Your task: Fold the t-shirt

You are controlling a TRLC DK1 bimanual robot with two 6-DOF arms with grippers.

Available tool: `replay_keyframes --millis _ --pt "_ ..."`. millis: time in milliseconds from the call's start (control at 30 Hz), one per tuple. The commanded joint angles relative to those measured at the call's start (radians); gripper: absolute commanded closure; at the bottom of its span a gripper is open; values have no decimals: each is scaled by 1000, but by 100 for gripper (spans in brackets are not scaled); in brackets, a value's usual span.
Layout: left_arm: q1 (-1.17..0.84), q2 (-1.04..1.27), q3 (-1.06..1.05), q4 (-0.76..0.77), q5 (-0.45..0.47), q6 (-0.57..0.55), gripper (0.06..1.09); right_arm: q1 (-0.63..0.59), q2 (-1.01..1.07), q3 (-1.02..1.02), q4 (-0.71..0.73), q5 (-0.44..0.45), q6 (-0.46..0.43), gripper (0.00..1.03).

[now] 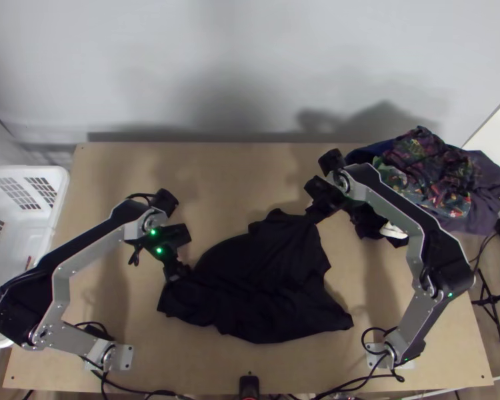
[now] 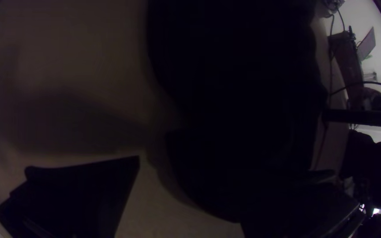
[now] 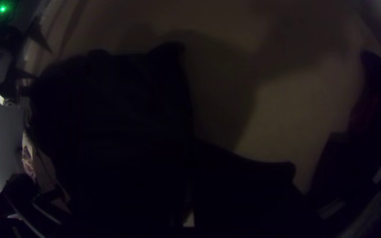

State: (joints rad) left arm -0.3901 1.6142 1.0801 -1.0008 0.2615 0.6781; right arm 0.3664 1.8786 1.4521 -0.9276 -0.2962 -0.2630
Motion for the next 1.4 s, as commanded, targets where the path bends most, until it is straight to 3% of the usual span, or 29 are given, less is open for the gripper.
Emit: replay_keyframes --millis 0,200,433,567,1000,1367 --pt "-58 -8 -45 -7 31 -15 20 12 -10 -1 1 -4 8 100" --pt "-76 -8 -85 42 30 -25 30 12 -18 -1 1 -3 10 100" --pt "-76 7 -100 91 15 -60 77 12 -26 -1 1 -3 13 100" --pt "-49 -10 -98 105 5 -75 89 17 -35 2 1 -3 19 100" --pt "244 -232 52 88 88 -155 94 -60 -219 162 -39 -3 97 100" --pt "481 -494 173 238 127 -414 94 -179 -361 327 -39 -1 231 100"
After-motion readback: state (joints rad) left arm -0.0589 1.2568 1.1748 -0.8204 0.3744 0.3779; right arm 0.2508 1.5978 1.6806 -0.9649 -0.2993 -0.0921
